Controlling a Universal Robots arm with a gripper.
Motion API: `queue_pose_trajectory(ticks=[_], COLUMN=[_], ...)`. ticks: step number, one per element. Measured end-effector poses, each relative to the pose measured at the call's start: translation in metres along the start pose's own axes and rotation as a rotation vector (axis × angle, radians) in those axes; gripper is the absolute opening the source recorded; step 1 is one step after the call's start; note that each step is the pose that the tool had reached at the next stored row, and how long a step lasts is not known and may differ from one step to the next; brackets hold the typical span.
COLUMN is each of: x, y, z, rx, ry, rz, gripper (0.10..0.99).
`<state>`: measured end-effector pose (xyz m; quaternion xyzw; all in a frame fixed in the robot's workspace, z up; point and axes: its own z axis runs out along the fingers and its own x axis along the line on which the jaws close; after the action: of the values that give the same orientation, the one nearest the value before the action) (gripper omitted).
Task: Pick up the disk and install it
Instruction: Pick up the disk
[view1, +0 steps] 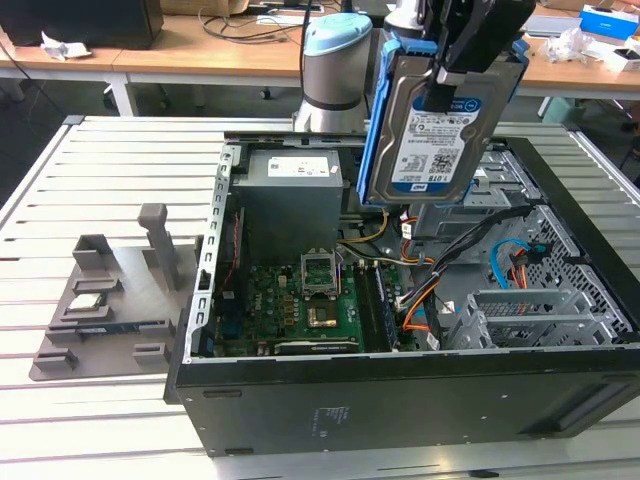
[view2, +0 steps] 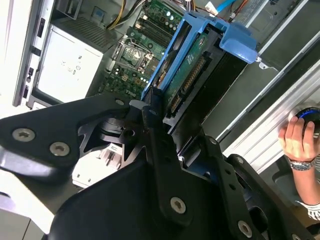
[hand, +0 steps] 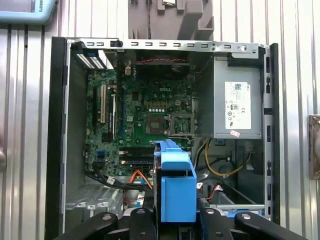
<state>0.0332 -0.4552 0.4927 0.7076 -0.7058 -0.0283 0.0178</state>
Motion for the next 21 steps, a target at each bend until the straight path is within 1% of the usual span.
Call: queue_pose_trajectory(ticks=[1,5,10,17,19,20,21], x=[0.0027,0.0076,0.0157,0.0288,0.0331,0.0371,0.0434], y=[0.0000,0.0000,0.0000,0.0000,0.0001,0.0000,0.0001], z=[0.0000,0.0001,0.0001,0.0003,0.0004,0.0004,0.0005], rx=[0.000,0.000,0.000,0.000,0.000,0.000,0.000], ry=[0.0001,0.0002,0.0003,0.0004,0.0003,0.0003,0.0004], rz=[0.000,0.000,0.000,0.000,0.000,0.000,0.000], gripper=[0.365,0.365,0.365,0.365,0.365,0.365,0.365])
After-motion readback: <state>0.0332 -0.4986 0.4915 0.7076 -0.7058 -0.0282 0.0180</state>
